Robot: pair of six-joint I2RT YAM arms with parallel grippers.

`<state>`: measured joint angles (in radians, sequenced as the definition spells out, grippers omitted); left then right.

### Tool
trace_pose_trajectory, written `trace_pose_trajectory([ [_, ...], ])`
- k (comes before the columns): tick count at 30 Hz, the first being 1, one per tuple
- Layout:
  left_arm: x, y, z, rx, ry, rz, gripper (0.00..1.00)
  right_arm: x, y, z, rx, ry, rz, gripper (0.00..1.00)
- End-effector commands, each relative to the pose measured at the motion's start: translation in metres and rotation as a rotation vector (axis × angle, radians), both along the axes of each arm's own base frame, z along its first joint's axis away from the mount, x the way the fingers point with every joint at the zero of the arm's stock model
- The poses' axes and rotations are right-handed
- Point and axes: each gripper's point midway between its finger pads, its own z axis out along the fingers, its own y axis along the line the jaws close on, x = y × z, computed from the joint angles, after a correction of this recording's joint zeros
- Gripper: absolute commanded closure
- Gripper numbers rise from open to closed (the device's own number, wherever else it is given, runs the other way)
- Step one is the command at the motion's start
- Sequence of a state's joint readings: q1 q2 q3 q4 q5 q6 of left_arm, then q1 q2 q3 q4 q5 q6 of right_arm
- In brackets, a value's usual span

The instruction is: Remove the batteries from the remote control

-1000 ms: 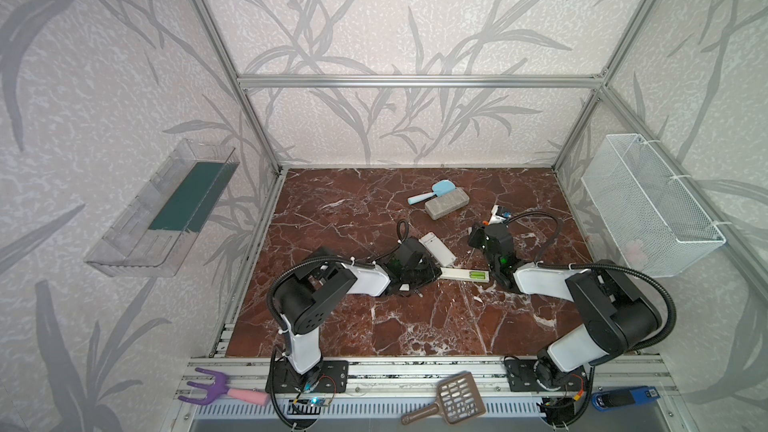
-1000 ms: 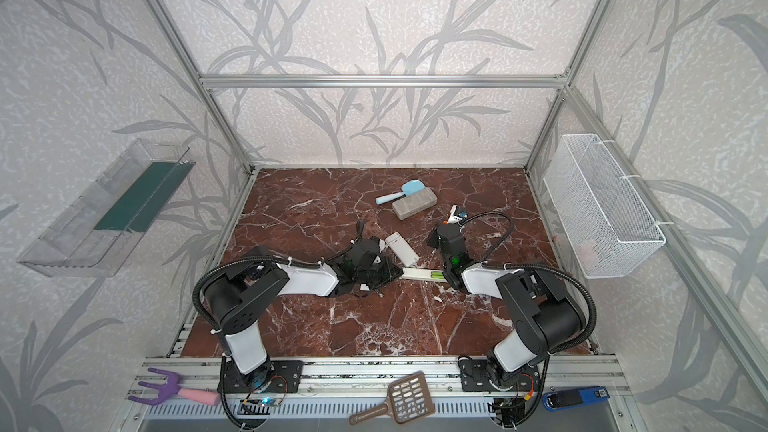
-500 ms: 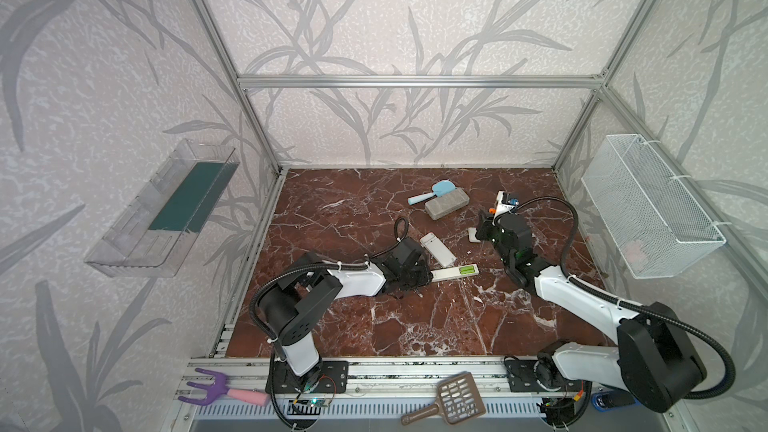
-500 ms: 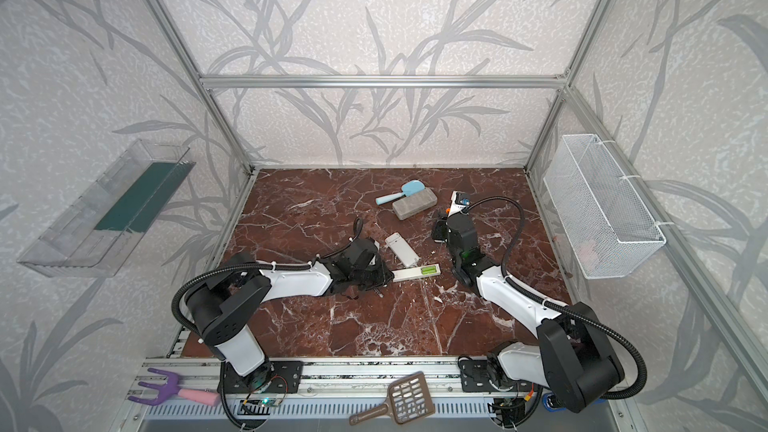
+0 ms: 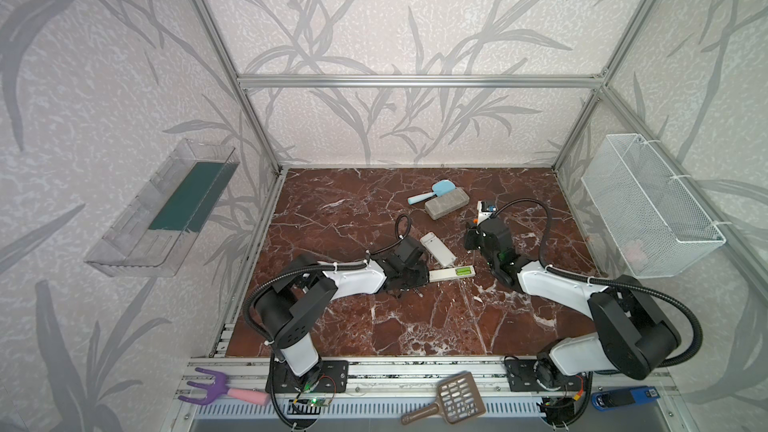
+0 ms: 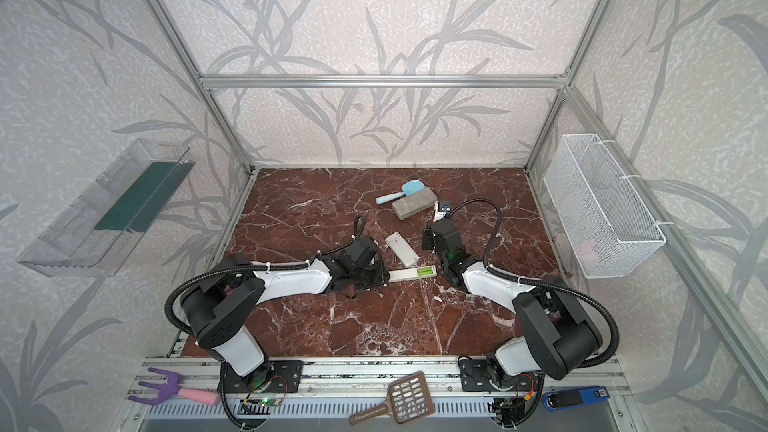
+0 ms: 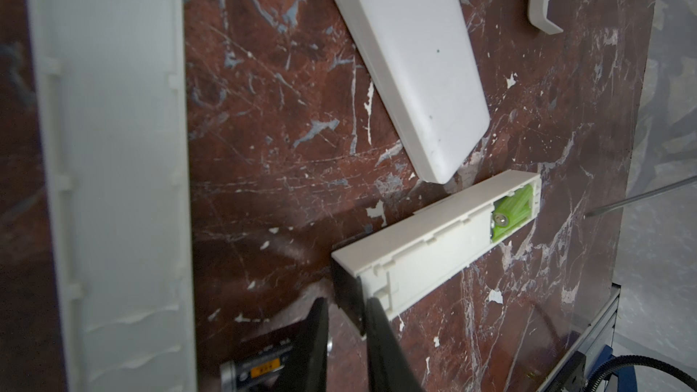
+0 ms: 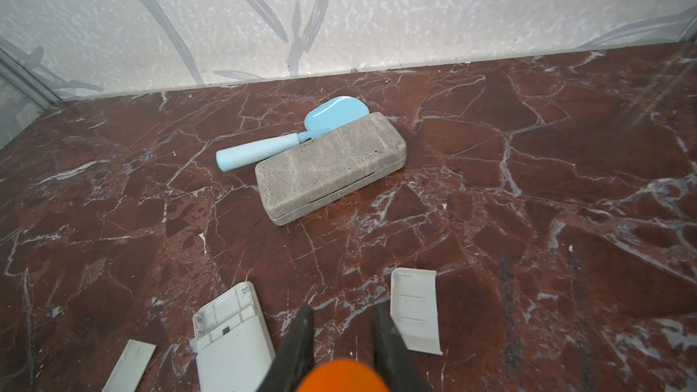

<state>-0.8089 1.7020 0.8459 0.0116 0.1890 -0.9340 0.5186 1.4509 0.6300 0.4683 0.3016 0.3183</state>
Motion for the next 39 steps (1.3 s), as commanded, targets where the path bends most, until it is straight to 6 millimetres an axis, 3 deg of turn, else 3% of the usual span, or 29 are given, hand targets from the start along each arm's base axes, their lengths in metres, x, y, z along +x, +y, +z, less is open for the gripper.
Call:
trace_pose_trajectory([
  [1, 0.002, 0.003, -0.002, 0.040, -0.003, 0.004, 0.79, 0.008, 0.002, 0.011, -0.013, -0.062, -0.010, 1.00],
  [12, 0.001, 0.001, -0.006, 0.042, 0.013, -0.003, 0.79, 0.013, 0.006, -0.010, -0.041, -0.046, -0.006, 1.00],
  [39, -0.005, 0.005, -0.016, 0.050, 0.041, 0.003, 0.79, -0.001, 0.015, -0.026, -0.183, -0.056, 0.029, 1.00],
])
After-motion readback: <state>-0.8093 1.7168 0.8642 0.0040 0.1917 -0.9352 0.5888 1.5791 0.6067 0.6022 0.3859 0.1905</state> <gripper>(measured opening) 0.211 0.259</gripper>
